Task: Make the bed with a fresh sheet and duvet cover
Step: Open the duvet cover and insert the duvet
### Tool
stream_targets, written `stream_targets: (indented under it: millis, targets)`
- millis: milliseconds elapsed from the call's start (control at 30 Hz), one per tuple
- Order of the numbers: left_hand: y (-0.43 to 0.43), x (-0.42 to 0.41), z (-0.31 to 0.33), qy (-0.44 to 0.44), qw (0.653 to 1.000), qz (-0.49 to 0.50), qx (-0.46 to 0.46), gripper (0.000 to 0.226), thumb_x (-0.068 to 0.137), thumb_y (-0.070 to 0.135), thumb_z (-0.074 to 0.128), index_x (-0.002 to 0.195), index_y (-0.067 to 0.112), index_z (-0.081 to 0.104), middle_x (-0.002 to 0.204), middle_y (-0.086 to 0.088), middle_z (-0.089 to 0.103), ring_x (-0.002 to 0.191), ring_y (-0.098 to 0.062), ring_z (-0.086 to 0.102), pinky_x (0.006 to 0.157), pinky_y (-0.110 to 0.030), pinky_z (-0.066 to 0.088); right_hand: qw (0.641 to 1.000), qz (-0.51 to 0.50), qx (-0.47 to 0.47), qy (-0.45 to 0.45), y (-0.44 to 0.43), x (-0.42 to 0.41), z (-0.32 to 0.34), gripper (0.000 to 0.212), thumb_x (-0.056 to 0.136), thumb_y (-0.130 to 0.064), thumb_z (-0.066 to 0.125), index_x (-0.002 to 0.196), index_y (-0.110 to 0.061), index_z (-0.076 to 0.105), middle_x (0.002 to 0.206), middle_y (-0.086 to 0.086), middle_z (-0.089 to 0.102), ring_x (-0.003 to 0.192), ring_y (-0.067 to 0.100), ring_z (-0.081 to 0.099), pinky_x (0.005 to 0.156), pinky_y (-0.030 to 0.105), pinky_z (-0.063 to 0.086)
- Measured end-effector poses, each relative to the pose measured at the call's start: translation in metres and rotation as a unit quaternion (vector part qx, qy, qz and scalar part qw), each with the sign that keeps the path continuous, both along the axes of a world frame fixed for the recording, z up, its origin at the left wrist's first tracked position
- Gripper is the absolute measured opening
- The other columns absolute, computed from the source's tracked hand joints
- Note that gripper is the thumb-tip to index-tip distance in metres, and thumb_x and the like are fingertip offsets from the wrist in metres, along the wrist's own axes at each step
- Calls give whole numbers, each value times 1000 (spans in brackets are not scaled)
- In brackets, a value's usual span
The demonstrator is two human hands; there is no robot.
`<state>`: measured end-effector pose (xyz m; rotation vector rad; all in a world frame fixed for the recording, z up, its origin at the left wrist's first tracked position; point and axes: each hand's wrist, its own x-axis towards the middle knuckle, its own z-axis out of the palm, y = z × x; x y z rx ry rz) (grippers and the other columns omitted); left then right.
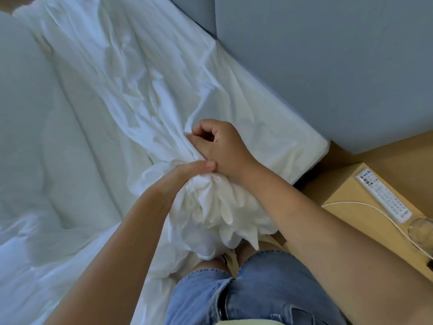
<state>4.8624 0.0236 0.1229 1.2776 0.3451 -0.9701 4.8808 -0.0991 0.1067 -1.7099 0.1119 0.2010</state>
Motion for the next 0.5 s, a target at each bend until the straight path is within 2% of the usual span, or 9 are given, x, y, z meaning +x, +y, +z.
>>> stream_targets:
  millis: [33, 100, 167, 233, 267, 333, 400, 467, 500]
  targets:
    - [2, 1, 2, -6, 999, 21, 35, 25, 94, 0, 43, 99, 10, 64, 97, -5, 70, 99, -21, 63, 82, -25, 52, 999, 37, 14, 16, -3, 0, 3, 25, 91, -11, 61, 67, -7, 55, 64, 0, 49, 61, 9, 47, 63, 21, 42]
    - [1, 4, 9, -23, 996, 42, 81, 23, 83, -6, 47, 80, 8, 65, 65, -2, 67, 70, -16, 65, 58, -20, 52, 993, 74, 64, 68, -10, -5, 9, 10, 93, -12, 58, 86, -15, 66, 84, -5, 63, 79, 4, 58, 78, 15, 47]
    - [15, 6, 7, -16, 994, 69, 85, 24, 76, -1, 49, 60, 8, 65, 50, -3, 56, 58, -19, 57, 53, -23, 47, 992, 34, 50, 107, -16, -18, 1, 20, 93, -18, 59, 112, -18, 63, 109, -8, 61, 102, 1, 55, 94, 16, 44]
    - [26, 4, 5, -29, 991, 41, 125, 53, 86, 3, 47, 36, 17, 59, 35, 6, 50, 53, -17, 52, 56, -28, 42, 988, 11, -5, 151, -20, -40, -18, 39, 89, -31, 62, 127, -22, 54, 121, -9, 52, 111, 2, 48, 95, 14, 41]
    - [31, 0, 5, -40, 990, 35, 133, 53, 90, 4, 45, 40, 17, 59, 32, 8, 49, 50, -15, 54, 58, -28, 40, 985, 28, -10, 173, -19, -51, -26, 43, 88, -37, 62, 129, -26, 52, 126, -9, 50, 116, 3, 47, 96, 15, 39]
    - [33, -2, 6, -26, 990, 32, 138, 31, 91, 6, 44, 61, 12, 53, 34, 9, 52, 40, -7, 56, 57, -28, 39, 982, 53, 9, 184, -18, -64, -40, 31, 88, -38, 61, 118, -33, 57, 125, -9, 54, 118, 4, 49, 100, 20, 37]
    - [34, -6, 3, -20, 989, 37, 143, 25, 91, 6, 45, 67, 11, 48, 34, 9, 52, 41, -7, 56, 57, -28, 39, 986, 37, -9, 163, -15, -65, -42, 10, 92, -25, 59, 99, -25, 66, 104, -8, 60, 103, 6, 56, 92, 16, 40]
    - [33, -7, 2, -13, 988, 34, 150, 24, 89, 6, 48, 66, 10, 48, 34, 8, 52, 38, -7, 55, 57, -27, 39, 988, 46, -75, 124, -13, -61, -42, 14, 93, -16, 57, 88, -10, 69, 86, -6, 57, 89, 11, 56, 80, 10, 39]
    - [32, -6, 2, -3, 989, 34, 146, 20, 82, 7, 56, 62, 9, 51, 34, 7, 51, 40, -9, 55, 55, -27, 41, 988, 49, -102, 108, -11, -60, -41, 16, 93, -14, 57, 85, -7, 67, 83, -4, 55, 86, 13, 55, 76, 8, 38]
